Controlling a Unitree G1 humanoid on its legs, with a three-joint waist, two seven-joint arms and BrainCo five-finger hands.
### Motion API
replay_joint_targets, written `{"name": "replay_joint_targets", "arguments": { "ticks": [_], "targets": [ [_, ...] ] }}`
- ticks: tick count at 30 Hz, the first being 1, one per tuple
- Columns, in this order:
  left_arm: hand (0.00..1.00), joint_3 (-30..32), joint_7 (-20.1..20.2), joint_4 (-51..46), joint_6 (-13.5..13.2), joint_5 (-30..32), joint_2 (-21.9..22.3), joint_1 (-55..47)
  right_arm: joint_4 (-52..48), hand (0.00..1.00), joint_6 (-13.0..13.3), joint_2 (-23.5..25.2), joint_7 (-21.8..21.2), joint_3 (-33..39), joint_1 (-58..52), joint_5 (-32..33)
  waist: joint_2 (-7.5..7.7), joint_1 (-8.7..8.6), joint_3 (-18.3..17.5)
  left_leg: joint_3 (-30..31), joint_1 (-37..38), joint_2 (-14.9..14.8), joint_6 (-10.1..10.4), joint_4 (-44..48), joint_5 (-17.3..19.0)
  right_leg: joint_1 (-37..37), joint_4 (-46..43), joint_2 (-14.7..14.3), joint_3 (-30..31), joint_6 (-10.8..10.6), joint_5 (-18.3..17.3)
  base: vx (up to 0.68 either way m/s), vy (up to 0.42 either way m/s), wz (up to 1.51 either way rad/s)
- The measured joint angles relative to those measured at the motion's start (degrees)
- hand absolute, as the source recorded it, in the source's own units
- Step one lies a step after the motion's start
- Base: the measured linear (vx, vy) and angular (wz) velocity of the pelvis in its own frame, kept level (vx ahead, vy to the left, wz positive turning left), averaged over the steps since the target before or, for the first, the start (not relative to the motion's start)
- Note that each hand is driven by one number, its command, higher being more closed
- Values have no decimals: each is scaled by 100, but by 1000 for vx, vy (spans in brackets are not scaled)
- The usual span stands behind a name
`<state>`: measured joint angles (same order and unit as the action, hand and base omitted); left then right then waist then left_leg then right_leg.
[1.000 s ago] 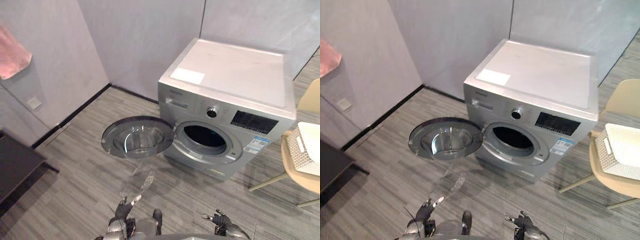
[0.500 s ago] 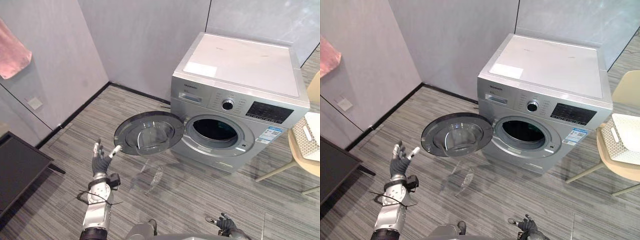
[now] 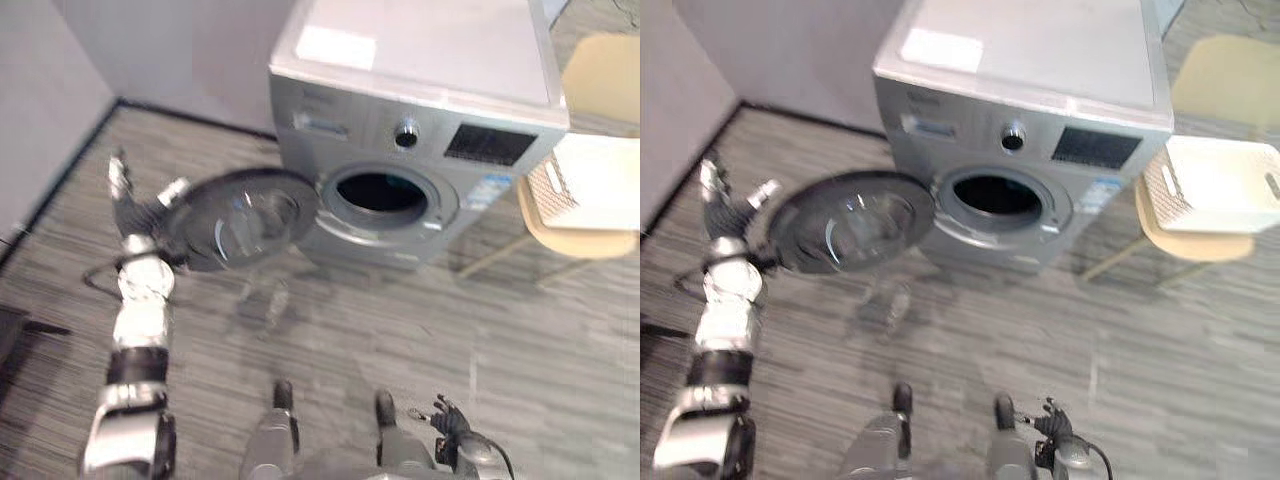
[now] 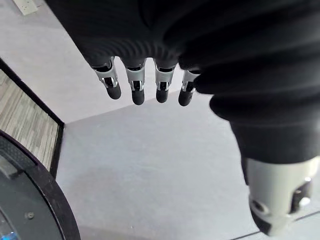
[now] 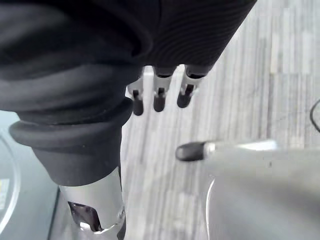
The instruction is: Pick up the laundry basket with both hands and put the clothes into the washing machine.
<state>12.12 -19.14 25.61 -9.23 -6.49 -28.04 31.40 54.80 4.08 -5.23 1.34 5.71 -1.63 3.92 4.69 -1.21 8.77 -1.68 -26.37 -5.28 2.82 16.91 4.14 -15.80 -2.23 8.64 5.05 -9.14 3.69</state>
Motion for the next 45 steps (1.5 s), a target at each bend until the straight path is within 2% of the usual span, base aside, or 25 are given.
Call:
{"name": "replay_joint_targets", "arguments": {
  "ticks": [4,7,9,11,12,13,14,15,16,17,20,24,27,29,32,33,34,35,37,38,39,41,43,45],
  "targets": [
    [0,-76,-41,878,25,-568,-413,1473,-362,0,10,40,-6,-155,22,62,92,63,372,-87,-604,-290,-17,326,14,-464,121,-239,6,71,445,-151,5,-26],
    [0,-255,-57,1441,34,-643,-810,2645,-641,0,59,105,2,-295,100,244,265,73,543,-158,-1151,-593,15,667,36,-798,343,-465,86,112,728,-144,-61,-37],
    [0,-380,-98,1727,56,-637,-918,3267,-783,0,134,180,73,-366,169,347,378,73,631,-142,-1463,-789,78,883,78,-975,464,-631,144,127,892,-138,-89,-45],
    [0,-557,-96,1968,88,-695,-945,3745,-984,0,221,271,135,-450,169,473,475,78,689,-86,-1792,-963,149,1133,126,-1152,539,-778,150,135,900,-104,-93,-44],
    [0,-623,-93,2000,140,-767,-946,3986,-1179,0,237,291,146,-607,170,513,545,90,724,-37,-2094,-1151,232,1396,199,-1314,610,-939,150,147,906,-69,-76,-45],
    [0,-651,-94,2000,152,-761,-947,4034,-1245,0,246,296,148,-638,170,519,550,87,727,-4,-2215,-1217,260,1485,220,-1383,652,-1000,146,170,922,-78,-85,-57],
    [0,-768,-93,2049,166,-712,-950,4105,-1360,0,260,298,153,-695,168,554,570,84,748,12,-2422,-1335,302,1637,245,-1482,740,-1103,121,181,934,-54,-57,-37],
    [0,-795,-111,2055,103,-434,-957,4140,-1376,0,281,303,169,-738,181,577,601,95,781,10,-2475,-1399,323,1706,256,-1495,774,-1149,130,209,969,-56,-66,-50],
    [0,-848,-85,2089,55,119,-985,4266,-1417,0,335,314,189,-790,166,586,618,141,797,58,-2618,-1556,387,1893,316,-1558,774,-1280,126,197,998,-26,-45,-38],
    [0,-948,-71,2196,24,272,-1001,4341,-1428,0,344,324,193,-791,161,631,619,162,798,94,-2660,-1610,412,1977,361,-1557,774,-1335,124,203,1003,-12,-39,-33],
    [0,-983,253,2317,-15,344,-1012,4406,-1601,0,366,359,192,-790,142,730,619,211,798,124,-2687,-1676,395,2084,408,-1536,767,-1395,127,271,1056,16,-20,-9],
    [0,-812,663,2373,-21,1009,-860,4123,-1612,0,415,380,74,-844,154,729,616,231,800,101,-2497,-1706,379,2139,500,-1336,754,-1406,143,258,1042,17,-7,3],
    [0,-443,752,2367,-178,1279,-387,3528,-1565,0,323,366,-47,-848,151,724,605,261,802,-45,-1956,-1608,365,1913,555,-1042,621,-1271,187,263,891,21,-28,17],
    [0,-209,757,2341,-300,1294,260,2985,-1563,0,258,354,-45,-836,145,713,478,351,721,-161,-1546,-1457,383,1646,509,-892,365,-1137,151,307,672,4,-35,33],
    [0,-131,791,2331,-414,1345,973,2350,-1494,0,171,380,-40,-704,148,677,331,376,523,-323,-1087,-1212,296,1256,348,-727,118,-923,107,271,436,42,3,39],
    [0,-138,906,2425,-347,1301,1373,1903,-1419,0,157,390,-42,-622,155,674,234,374,394,-385,-817,-1073,292,1067,284,-582,46,-800,91,265,346,96,49,32],
    [0,-283,1042,2519,-108,1262,1792,1341,-1297,0,152,451,-38,-476,160,670,172,381,247,-471,-560,-960,268,894,262,-450,-8,-686,96,243,252,109,57,29],
    [0,-410,1086,2711,71,1246,1991,1037,-1229,0,142,502,-40,-382,167,667,156,375,190,-534,-427,-921,274,820,248,-372,-20,-635,96,247,218,115,58,10],
    [0,-1150,1249,3467,618,1198,2621,-145,-901,0,89,703,-33,-71,224,668,172,322,42,-689,-67,-787,251,588,232,-198,-63,-488,125,207,110,111,46,3],
    [0,-1425,1308,3682,745,1179,2788,-435,-812,0,66,732,-30,-17,223,668,187,286,24,-726,7,-743,219,490,190,-170,-63,-444,123,199,98,89,30,13],
    [0,-2080,1393,3817,942,1176,3024,-829,-626,0,9,769,-19,72,238,667,228,246,-4,-770,125,-637,216,275,94,-151,-63,-357,102,177,81,65,18,18],
    [0,-3064,1416,3800,955,1157,3241,-984,-477,0,-48,766,-10,144,224,670,227,213,-10,-817,359,-450,169,-134,-140,-83,-67,-203,69,140,55,48,17,23],
    [0,-3995,1354,3386,745,655,3285,-893,-385,0,-62,744,-2,141,89,685,174,195,-111,-869,808,-268,174,-653,-382,117,-62,-66,63,114,18,11,21,19],
    [0,-4369,1254,2856,631,346,3241,-836,-369,0,-62,670,7,148,-49,689,93,199,-220,-846,988,-201,171,-889,-476,230,-58,-26,10,114,-9,-7,13,18]
  ]
}}
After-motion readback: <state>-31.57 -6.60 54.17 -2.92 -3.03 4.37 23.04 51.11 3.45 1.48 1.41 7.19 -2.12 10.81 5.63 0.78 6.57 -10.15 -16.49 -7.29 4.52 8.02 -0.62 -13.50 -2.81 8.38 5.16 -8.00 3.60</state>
